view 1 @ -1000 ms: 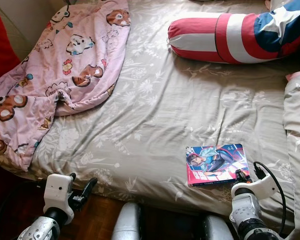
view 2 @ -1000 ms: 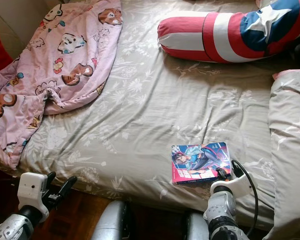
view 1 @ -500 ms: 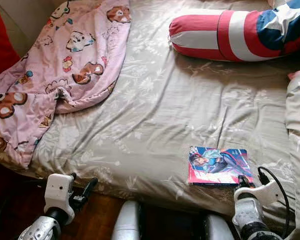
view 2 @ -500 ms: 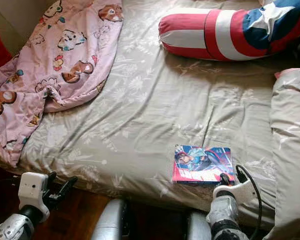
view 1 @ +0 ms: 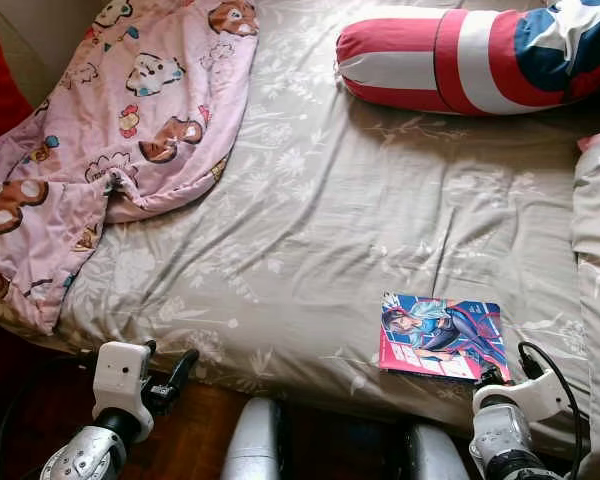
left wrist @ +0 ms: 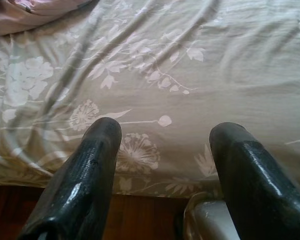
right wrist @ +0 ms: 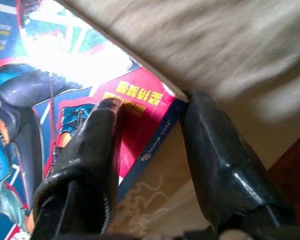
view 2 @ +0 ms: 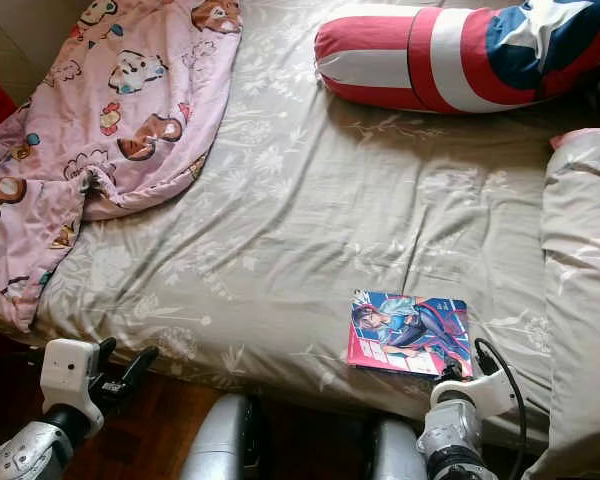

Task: Clean up the room

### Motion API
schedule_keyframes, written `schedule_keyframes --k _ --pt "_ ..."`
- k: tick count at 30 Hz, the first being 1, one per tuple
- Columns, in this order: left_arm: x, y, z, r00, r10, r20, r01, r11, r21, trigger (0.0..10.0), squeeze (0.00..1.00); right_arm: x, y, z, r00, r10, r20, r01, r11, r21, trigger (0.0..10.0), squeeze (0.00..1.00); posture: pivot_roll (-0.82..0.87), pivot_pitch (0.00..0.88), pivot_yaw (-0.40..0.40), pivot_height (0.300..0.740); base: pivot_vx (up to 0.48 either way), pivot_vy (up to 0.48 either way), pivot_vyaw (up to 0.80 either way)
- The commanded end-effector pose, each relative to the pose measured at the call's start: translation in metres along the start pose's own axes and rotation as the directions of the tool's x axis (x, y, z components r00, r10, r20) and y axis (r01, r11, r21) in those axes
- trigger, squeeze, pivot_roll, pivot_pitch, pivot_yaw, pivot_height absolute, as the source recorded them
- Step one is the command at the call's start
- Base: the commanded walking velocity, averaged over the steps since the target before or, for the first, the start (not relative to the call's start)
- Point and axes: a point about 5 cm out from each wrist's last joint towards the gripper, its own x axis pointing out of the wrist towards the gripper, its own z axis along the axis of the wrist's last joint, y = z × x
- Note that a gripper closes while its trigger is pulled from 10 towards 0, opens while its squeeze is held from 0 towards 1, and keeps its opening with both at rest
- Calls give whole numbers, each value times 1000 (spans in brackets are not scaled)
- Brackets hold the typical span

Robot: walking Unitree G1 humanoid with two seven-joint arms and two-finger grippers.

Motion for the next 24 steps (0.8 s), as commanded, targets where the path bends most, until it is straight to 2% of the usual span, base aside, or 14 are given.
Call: schedule_keyframes --k 1,2,3,7,8,9,10,11,18,21,24 --pt "-3 2 -9 999 14 -44 -14 1000 3 10000 0 -4 -12 -10 999 -29 -38 29 999 -21 10000 153 224 306 138 658 0 0 0" --pt "-3 2 -9 999 14 -44 -14 1000 3 10000 0 -4 -12 -10 999 -29 -38 29 999 -21 10000 153 224 306 138 658 0 0 0" --pt "-2 1 -9 999 14 -42 -14 1000 1 10000 0 -3 -12 -8 999 -24 -29 23 999 -33 10000 1000 221 301 136 658 0 0 0" --pt "2 1 -10 999 15 -37 -15 1000 -4 10000 0 -3 -14 -6 999 -49 -18 48 998 -33 10000 1000 210 293 131 658 0 0 0" --pt "3 0 -10 999 15 -35 -15 1000 -6 10000 0 -3 -15 -5 998 -52 -16 52 998 -35 10000 910 207 290 130 658 0 0 0" --pt "3 0 -10 999 15 -35 -15 1000 -6 10000 0 -3 -15 -5 998 -52 -16 52 998 -35 10000 910 207 290 130 658 0 0 0" --pt "4 0 -10 999 15 -33 -15 1000 -7 10000 0 -3 -15 -5 998 -54 -14 54 998 -37 10000 502 202 284 126 658 0 0 0" --pt "9 -1 -10 1000 15 -26 -15 1000 -12 10000 0 -3 -15 -4 999 -54 -7 53 998 -38 10000 0 192 276 120 658 0 0 0" --pt "29 -10 -9 1000 11 8 -11 999 -46 10000 0 -2 -16 6 998 -47 52 52 995 -90 10000 0 136 227 84 658 0 0 0" --pt "37 -13 -9 1000 16 23 -14 998 -65 10000 0 -1 -12 11 997 -1 78 15 983 -184 10000 0 117 201 67 658 0 0 0" --pt "45 -14 -11 999 33 31 -30 996 -82 10000 0 -1 -3 14 992 82 94 -48 946 -322 10000 0 99 169 43 658 0 0 0"
